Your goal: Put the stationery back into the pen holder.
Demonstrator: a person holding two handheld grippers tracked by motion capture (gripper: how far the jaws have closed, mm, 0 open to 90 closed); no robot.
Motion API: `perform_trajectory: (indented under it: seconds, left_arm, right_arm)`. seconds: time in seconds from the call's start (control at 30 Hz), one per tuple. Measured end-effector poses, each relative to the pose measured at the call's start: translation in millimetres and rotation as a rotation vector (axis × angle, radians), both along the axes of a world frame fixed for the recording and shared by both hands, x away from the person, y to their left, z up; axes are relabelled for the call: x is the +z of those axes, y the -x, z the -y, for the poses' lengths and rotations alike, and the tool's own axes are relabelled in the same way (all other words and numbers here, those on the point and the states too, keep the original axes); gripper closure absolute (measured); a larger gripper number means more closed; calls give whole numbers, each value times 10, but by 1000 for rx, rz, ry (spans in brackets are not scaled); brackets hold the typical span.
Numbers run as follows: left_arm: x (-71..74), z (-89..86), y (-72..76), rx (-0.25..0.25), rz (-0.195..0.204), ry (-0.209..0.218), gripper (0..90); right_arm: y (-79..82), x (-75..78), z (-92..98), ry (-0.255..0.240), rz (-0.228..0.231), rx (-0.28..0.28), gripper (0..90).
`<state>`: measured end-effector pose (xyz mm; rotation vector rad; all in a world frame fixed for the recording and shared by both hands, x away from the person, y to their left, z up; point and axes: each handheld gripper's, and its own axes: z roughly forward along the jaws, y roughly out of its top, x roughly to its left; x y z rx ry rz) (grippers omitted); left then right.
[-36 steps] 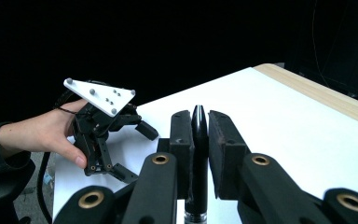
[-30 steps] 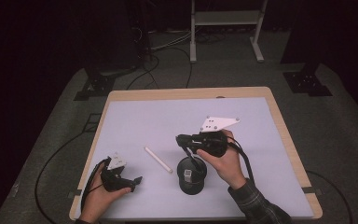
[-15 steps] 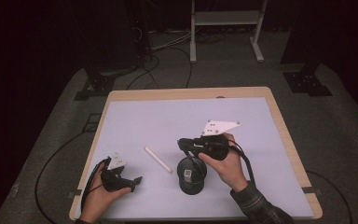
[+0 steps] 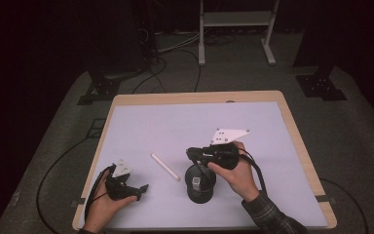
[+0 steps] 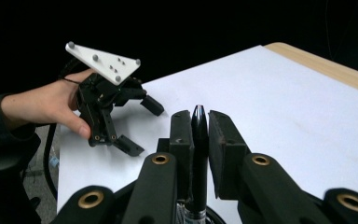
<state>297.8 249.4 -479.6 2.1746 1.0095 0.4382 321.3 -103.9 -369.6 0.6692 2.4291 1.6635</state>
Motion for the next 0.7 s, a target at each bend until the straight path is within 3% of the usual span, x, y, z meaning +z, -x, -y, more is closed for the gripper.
perform_trajectory:
  seconds: [0.7]
  left_arm:
    - [-2,1,1,1,1,1,20]
  right_arm:
    - [-5,-179,-42,57,-26,6,794]
